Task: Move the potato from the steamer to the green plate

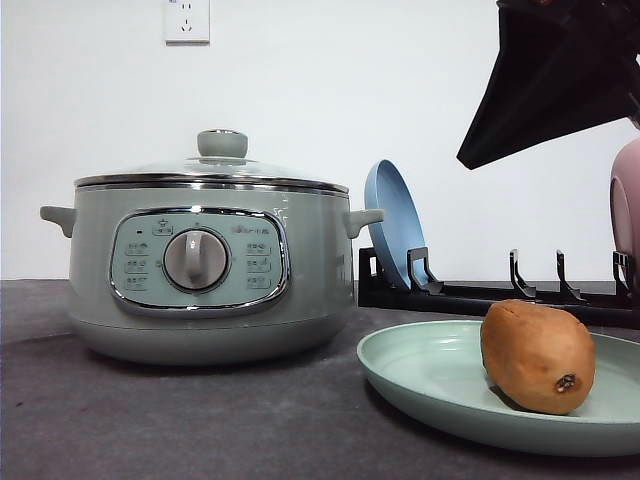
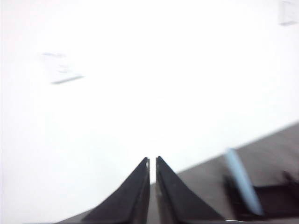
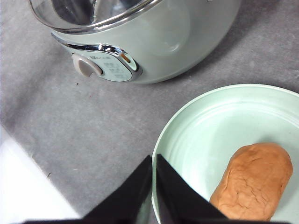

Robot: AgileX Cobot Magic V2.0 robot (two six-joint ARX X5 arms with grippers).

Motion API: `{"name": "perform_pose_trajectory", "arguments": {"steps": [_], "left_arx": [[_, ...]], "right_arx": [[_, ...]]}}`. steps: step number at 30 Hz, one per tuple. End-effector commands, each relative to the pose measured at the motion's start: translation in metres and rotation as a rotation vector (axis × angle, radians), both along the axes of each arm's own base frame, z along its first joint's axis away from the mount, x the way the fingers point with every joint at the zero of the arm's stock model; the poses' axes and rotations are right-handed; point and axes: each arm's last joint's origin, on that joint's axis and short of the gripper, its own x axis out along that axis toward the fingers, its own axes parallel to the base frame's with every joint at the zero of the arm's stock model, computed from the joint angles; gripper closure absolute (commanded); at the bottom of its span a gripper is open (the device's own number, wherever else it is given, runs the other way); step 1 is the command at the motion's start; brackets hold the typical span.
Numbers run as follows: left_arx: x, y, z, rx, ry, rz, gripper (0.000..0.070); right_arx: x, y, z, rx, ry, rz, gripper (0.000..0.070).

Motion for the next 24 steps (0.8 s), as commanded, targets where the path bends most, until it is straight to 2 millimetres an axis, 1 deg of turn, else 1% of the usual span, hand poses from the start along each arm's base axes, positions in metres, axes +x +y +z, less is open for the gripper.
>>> {"name": "perform_pose_trajectory", "arguments": {"steps": [1, 6, 8, 16, 24], "left_arx": [[-0.006, 0.005, -0.011, 0.008, -0.033, 0.046, 0.0685], [-0.021, 0.016, -0.06, -0.007, -0.081, 0.202, 0.0685], [-0.026, 0.018, -0.084, -0.012, -0.086, 0.236, 0.0685], [-0.04, 0.021, -0.171, -0.042, -0.032, 0.304, 0.0685], [-0.042, 0.021, -0.241, -0.051, 0.056, 0.335, 0.0685]], "right_arx": [[0.002, 0.002, 0.005, 0.004, -0.026, 0.015, 0.07], [0.001, 0.002, 0.005, 0.004, -0.026, 0.015, 0.07], [0.002, 0.002, 0.005, 0.004, -0.026, 0.015, 0.07], [0.001, 0.002, 0.005, 0.004, -0.026, 0.015, 0.07], [0.001, 0.002, 0.005, 0.004, -0.026, 0.015, 0.07]]}}
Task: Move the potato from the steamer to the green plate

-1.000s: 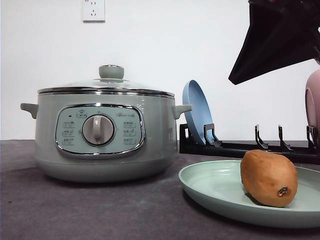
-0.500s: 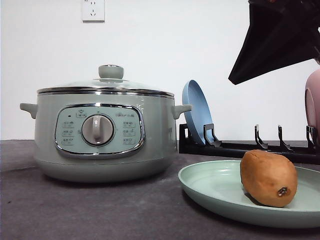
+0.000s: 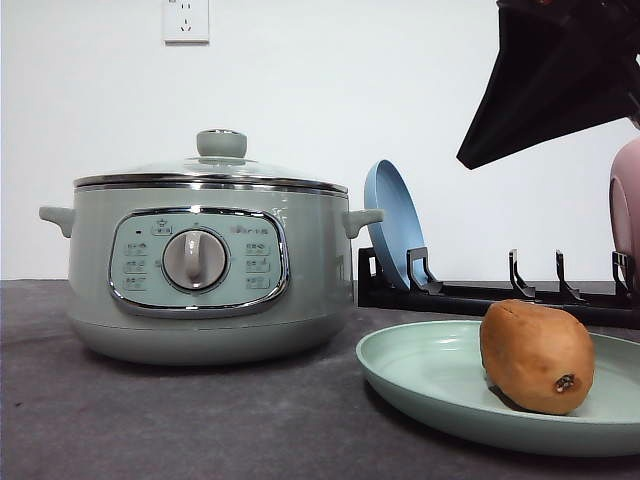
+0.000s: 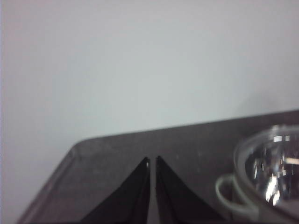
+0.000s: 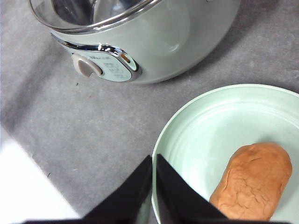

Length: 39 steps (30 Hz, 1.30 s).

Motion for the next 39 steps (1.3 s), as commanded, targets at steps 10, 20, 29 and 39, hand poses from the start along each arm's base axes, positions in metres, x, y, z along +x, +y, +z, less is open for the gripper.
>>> {"name": "perform_pose_trajectory", "arguments": {"steps": [10, 20, 29, 39], "left_arx": [[0.004, 0.001, -0.073, -0.027, 0.088, 0.009, 0.0685], [0.008, 0.001, -0.106, -0.031, 0.151, 0.01, 0.0685], [0.01, 0.001, -0.124, -0.033, 0.202, 0.01, 0.0685], [0.011, 0.001, -0.125, -0.037, 0.2, 0.009, 0.0685]], "right_arx": [[0.001, 0.002, 0.005, 0.004, -0.025, 0.015, 0.07], [0.001, 0.002, 0.005, 0.004, -0.026, 0.015, 0.07], [0.001, 0.002, 0.005, 0.004, -0.025, 0.015, 0.07], [0.001, 0.002, 0.005, 0.004, -0.025, 0.015, 0.07]]}}
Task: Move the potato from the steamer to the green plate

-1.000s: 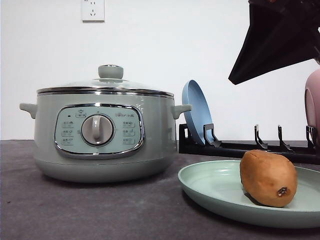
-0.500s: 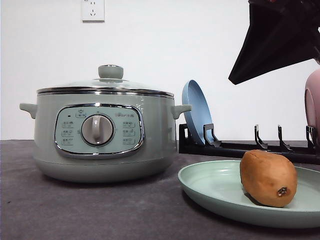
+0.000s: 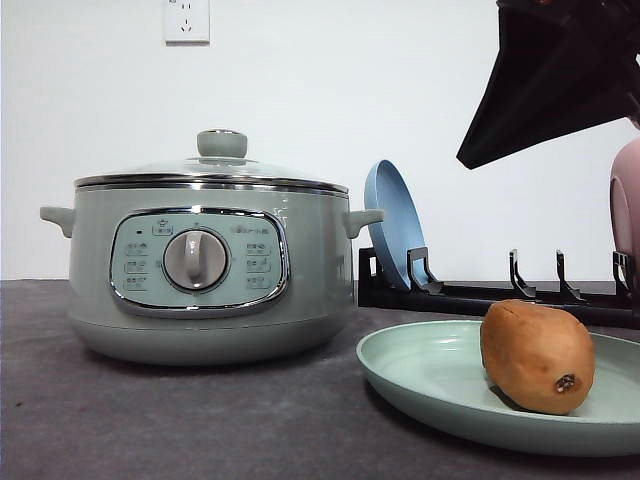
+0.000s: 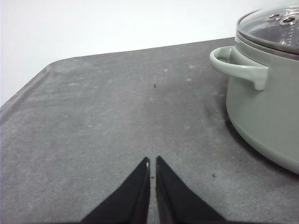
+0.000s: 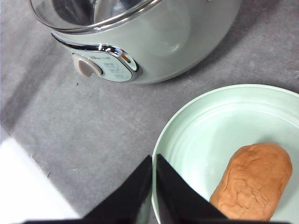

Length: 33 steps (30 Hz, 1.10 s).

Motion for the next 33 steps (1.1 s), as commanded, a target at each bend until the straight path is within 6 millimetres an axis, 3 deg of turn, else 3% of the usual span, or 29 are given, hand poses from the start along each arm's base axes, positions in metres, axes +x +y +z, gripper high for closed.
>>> {"name": "perform_pose_trajectory", "arguments": {"steps": [1, 25, 29, 33], "left_arx": [[0.001, 0.0, -0.007, -0.006, 0.024, 0.004, 0.0685], [0.001, 0.0, -0.007, -0.006, 0.024, 0.004, 0.0685], [0.001, 0.0, -0.007, -0.006, 0.024, 0.004, 0.0685], [0.001, 0.0, -0.007, -0.006, 0.024, 0.004, 0.0685]], "right_arx": [[0.001, 0.002, 0.005, 0.004, -0.026, 0.015, 0.07], [0.001, -0.001, 0.007, 0.008, -0.037, -0.001, 0.07], [0.0, -0.013, 0.016, -0.026, -0.156, -0.039, 0.07], [-0.004, -0.031, 0.028, -0.043, -0.328, -0.22, 0.07]]}}
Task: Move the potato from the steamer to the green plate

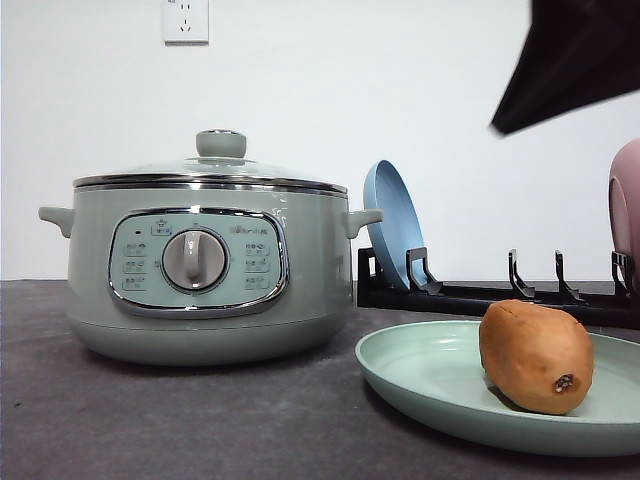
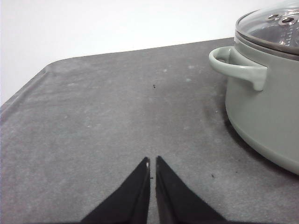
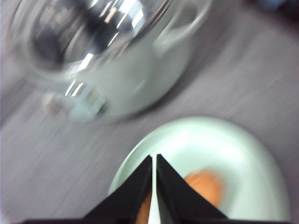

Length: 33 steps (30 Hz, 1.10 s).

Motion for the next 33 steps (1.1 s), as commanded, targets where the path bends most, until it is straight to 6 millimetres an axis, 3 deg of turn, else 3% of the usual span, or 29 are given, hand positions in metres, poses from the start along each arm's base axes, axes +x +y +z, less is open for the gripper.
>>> {"name": "perform_pose_trajectory", "arguments": {"steps": [1, 6, 14, 23, 33], "left_arx": [[0.001, 0.0, -0.007, -0.006, 0.024, 0.004, 0.0685], [0.001, 0.0, -0.007, -0.006, 0.024, 0.004, 0.0685], [0.001, 0.0, -0.007, -0.006, 0.024, 0.004, 0.0685], [0.001, 0.0, -0.007, -0.006, 0.024, 0.004, 0.0685], [0.001, 0.0, -0.007, -0.006, 0.024, 0.004, 0.0685]], "right_arx": [[-0.001, -0.007, 0.003, -0.01, -0.077, -0.062, 0.07], [-0.013, -0.039, -0.004, 0.072, -0.315, -0.233, 0.07], [-0.04, -0.073, -0.052, 0.047, -0.492, -0.419, 0.07], [-0.059, -0.082, -0.087, -0.006, -0.579, -0.469, 0.07], [-0.063, -0.082, -0.117, -0.017, -0.581, -0.467, 0.07]]}}
